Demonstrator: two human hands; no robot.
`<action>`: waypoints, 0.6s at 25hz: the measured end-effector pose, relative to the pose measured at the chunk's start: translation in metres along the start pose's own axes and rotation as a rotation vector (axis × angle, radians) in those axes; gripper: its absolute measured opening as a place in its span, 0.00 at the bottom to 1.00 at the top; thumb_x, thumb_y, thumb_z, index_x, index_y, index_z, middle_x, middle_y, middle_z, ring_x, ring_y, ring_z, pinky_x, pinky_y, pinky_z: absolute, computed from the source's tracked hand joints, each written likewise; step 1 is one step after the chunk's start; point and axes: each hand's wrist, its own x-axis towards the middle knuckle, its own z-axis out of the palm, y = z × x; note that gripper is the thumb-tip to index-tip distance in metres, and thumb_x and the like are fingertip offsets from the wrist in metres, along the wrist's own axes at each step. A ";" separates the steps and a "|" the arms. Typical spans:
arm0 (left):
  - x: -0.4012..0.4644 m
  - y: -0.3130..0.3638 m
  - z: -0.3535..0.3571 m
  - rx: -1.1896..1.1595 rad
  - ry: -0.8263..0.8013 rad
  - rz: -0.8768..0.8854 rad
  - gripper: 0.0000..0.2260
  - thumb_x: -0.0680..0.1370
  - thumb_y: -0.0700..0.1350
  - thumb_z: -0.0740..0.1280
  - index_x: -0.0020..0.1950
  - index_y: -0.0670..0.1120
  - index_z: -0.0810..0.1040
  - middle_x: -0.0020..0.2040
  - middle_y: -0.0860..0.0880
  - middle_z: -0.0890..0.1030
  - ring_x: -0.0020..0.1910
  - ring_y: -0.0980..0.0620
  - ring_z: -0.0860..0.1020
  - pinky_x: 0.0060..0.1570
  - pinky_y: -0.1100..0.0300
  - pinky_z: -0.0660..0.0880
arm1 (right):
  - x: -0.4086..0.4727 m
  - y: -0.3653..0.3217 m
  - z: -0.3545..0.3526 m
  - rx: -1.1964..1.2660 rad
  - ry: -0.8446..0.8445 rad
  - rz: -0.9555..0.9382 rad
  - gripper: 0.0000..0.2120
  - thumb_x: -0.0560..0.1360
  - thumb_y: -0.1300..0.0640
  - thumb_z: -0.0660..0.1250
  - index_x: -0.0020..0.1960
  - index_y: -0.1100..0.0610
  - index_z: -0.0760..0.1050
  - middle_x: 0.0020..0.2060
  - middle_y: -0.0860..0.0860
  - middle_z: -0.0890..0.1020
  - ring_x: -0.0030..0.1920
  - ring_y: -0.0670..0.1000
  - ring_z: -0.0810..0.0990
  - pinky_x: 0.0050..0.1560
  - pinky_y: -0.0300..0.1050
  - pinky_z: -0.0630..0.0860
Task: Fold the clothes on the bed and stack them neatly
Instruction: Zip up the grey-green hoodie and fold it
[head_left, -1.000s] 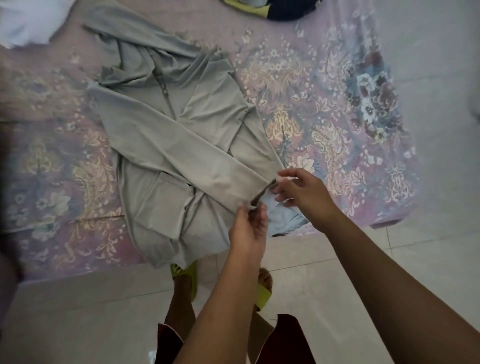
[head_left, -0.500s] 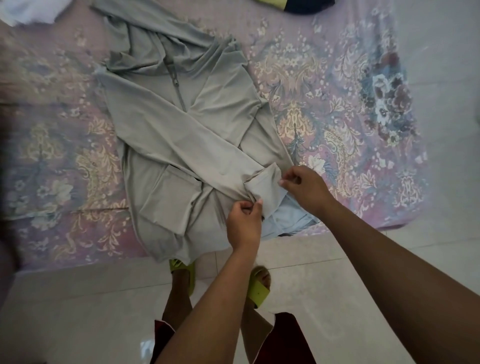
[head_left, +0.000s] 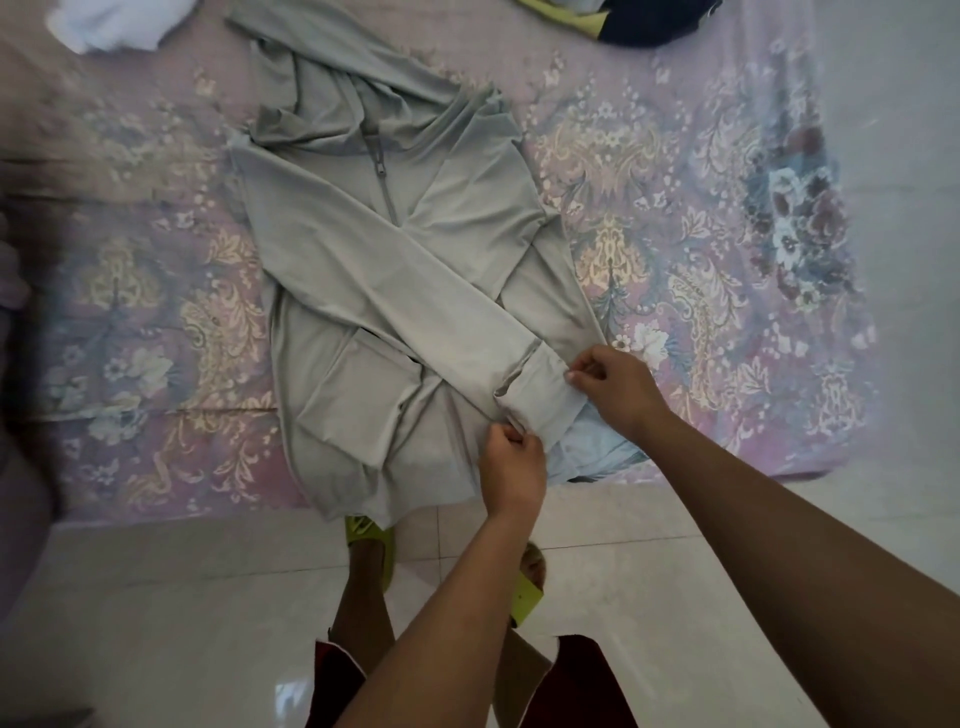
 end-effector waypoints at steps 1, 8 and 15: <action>0.001 0.003 0.000 0.016 -0.014 -0.019 0.04 0.81 0.38 0.61 0.46 0.42 0.70 0.39 0.42 0.79 0.31 0.46 0.75 0.32 0.54 0.70 | 0.001 0.001 0.003 -0.017 0.005 -0.006 0.07 0.79 0.60 0.70 0.53 0.64 0.80 0.47 0.59 0.81 0.49 0.58 0.78 0.48 0.49 0.70; -0.008 0.028 -0.042 0.534 0.239 0.621 0.05 0.81 0.40 0.64 0.56 0.41 0.74 0.48 0.40 0.80 0.46 0.40 0.79 0.45 0.48 0.75 | -0.022 -0.009 0.017 -0.530 0.184 -0.569 0.06 0.74 0.69 0.70 0.51 0.68 0.78 0.46 0.66 0.80 0.42 0.66 0.80 0.38 0.56 0.76; 0.068 0.091 -0.136 1.112 0.273 1.105 0.24 0.76 0.39 0.69 0.72 0.35 0.73 0.72 0.32 0.71 0.71 0.34 0.71 0.70 0.40 0.68 | 0.007 -0.058 0.027 -0.600 -0.006 -0.562 0.06 0.79 0.64 0.67 0.51 0.68 0.79 0.50 0.67 0.80 0.49 0.67 0.80 0.44 0.59 0.76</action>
